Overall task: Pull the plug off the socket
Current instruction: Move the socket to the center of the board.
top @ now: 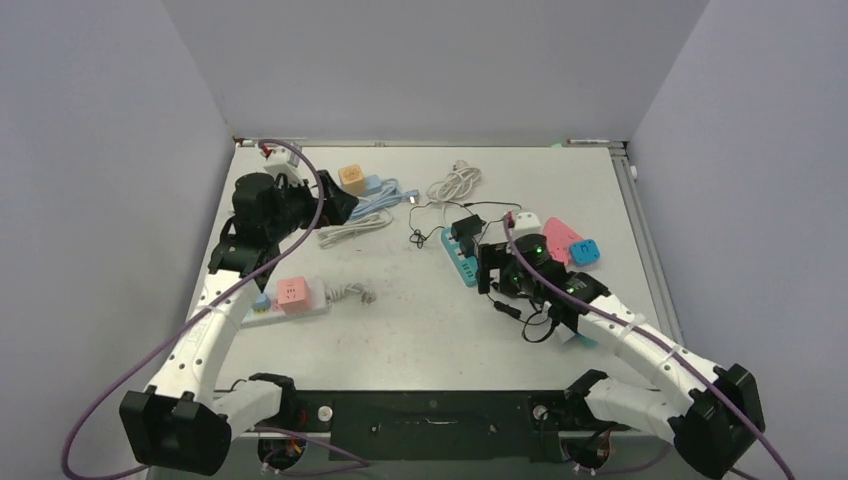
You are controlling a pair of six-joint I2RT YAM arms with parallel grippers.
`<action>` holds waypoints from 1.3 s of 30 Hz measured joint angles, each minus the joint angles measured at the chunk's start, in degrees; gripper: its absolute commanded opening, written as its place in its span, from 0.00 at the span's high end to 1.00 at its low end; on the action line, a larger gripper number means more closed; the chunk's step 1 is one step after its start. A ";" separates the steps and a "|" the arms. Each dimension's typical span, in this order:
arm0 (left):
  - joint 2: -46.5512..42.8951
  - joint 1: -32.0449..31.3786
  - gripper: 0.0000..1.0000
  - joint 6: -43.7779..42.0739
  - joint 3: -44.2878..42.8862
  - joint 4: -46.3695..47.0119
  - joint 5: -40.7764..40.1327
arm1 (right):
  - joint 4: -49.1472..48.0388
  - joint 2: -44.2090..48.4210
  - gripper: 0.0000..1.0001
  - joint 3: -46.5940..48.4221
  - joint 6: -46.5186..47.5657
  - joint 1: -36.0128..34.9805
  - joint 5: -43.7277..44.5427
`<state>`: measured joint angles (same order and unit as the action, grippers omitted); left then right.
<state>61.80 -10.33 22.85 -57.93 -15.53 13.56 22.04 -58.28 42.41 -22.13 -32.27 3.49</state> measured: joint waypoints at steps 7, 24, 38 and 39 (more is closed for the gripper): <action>2.51 4.63 0.04 3.61 3.43 5.05 7.67 | -2.34 -10.36 0.09 -0.44 -2.12 -13.49 8.02; 3.45 5.22 0.04 3.52 4.13 5.09 10.08 | -13.16 -28.30 0.03 3.04 4.59 -3.87 2.99; 4.98 5.07 0.04 3.21 4.09 3.63 10.34 | -15.08 -38.53 0.23 9.75 11.82 -8.63 6.58; 4.98 4.87 0.04 3.17 4.11 3.61 10.34 | -15.17 -39.23 0.26 10.19 12.31 -9.20 7.23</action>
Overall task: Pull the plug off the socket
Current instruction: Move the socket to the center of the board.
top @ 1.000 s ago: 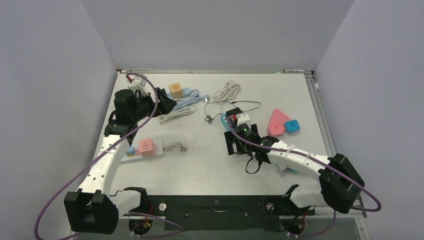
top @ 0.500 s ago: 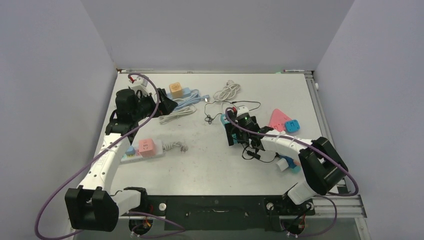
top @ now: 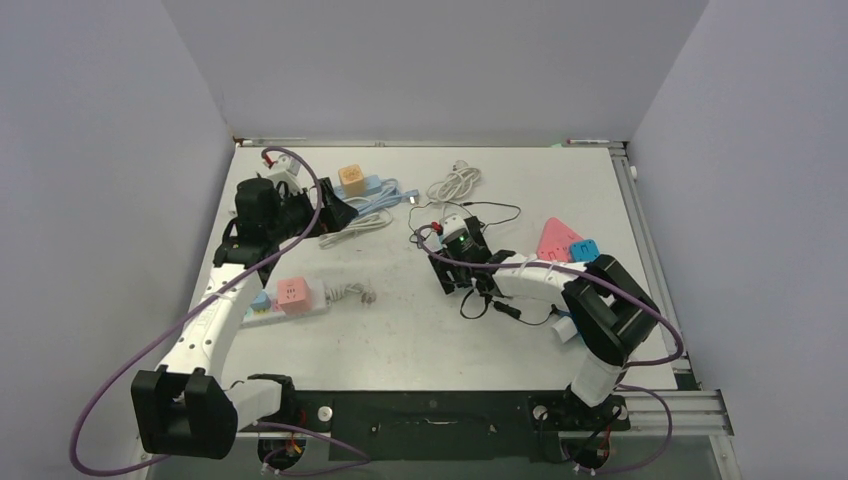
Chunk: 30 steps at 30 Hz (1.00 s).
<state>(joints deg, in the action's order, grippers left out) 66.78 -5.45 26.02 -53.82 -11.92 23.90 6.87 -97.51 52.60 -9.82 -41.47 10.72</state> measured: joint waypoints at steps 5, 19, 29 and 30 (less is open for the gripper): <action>0.04 -1.16 0.04 -0.33 -0.02 -0.04 -0.02 | -0.17 -1.49 0.45 0.72 0.90 -1.97 2.58; 0.76 -2.78 0.04 -0.79 -0.02 -0.70 -1.22 | 0.85 0.46 0.82 -0.90 -5.84 -8.57 8.22; 0.79 -3.08 0.04 -0.79 0.00 -1.14 -2.73 | 6.54 2.54 0.82 -1.16 -22.88 -27.28 16.76; 0.79 -3.10 0.04 -0.79 0.00 -1.14 -2.86 | 7.08 2.27 0.81 -0.90 -24.72 -29.46 17.59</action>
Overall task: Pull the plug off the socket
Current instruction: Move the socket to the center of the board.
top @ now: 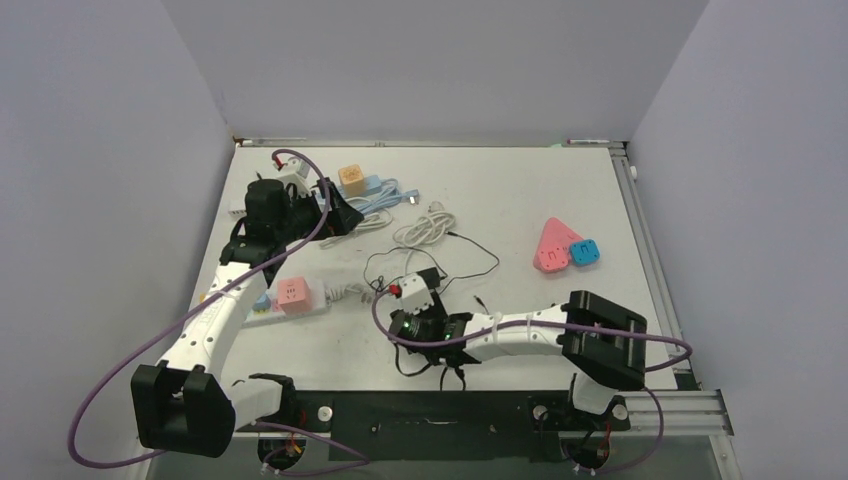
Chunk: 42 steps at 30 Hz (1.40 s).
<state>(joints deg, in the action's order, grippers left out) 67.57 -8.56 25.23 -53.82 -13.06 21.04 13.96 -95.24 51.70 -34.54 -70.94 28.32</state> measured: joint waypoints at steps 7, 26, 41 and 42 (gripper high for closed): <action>0.00 -0.48 0.04 0.00 0.00 0.00 -0.24 | 2.91 -6.64 0.77 6.25 -10.40 -11.37 5.27; 0.00 -2.38 0.04 -0.20 0.00 -0.11 -1.75 | 8.15 -3.93 0.29 2.91 -20.37 -9.25 9.27; -0.61 -3.74 0.04 -1.92 -0.44 -2.27 -5.18 | 10.45 10.86 0.08 2.67 -16.35 -7.91 12.24; -0.94 -3.78 0.04 -1.97 -0.42 -2.25 -5.55 | 10.40 12.66 0.07 2.67 -15.56 -6.84 11.21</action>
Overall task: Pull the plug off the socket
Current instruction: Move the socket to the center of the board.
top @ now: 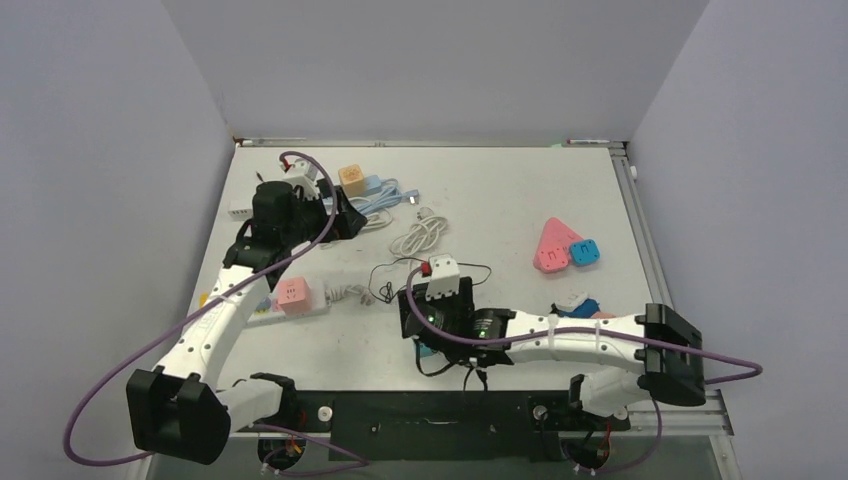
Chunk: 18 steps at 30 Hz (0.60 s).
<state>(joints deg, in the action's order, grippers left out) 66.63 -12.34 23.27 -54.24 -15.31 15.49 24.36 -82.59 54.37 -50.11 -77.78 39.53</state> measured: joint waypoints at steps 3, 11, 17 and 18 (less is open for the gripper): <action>-0.52 -0.76 0.04 0.00 -0.02 0.02 -0.70 | -1.70 4.33 0.05 -0.61 2.47 5.20 -3.67; 8.63 -12.52 0.02 -0.42 -0.90 -1.44 1.70 | -5.46 10.34 0.01 -7.96 8.31 18.69 -13.57; 15.19 -14.99 0.07 1.07 -0.90 -2.08 9.22 | -5.75 10.21 0.04 -8.15 9.05 16.68 -15.15; 15.91 -14.99 0.08 1.36 -0.90 -2.08 10.36 | -5.75 9.99 0.05 -8.09 8.96 15.47 -14.75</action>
<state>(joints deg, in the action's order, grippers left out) 82.54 -27.33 24.62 -55.13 -17.39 25.85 18.61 -72.60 46.28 -41.15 -62.30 24.77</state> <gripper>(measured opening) 0.959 0.965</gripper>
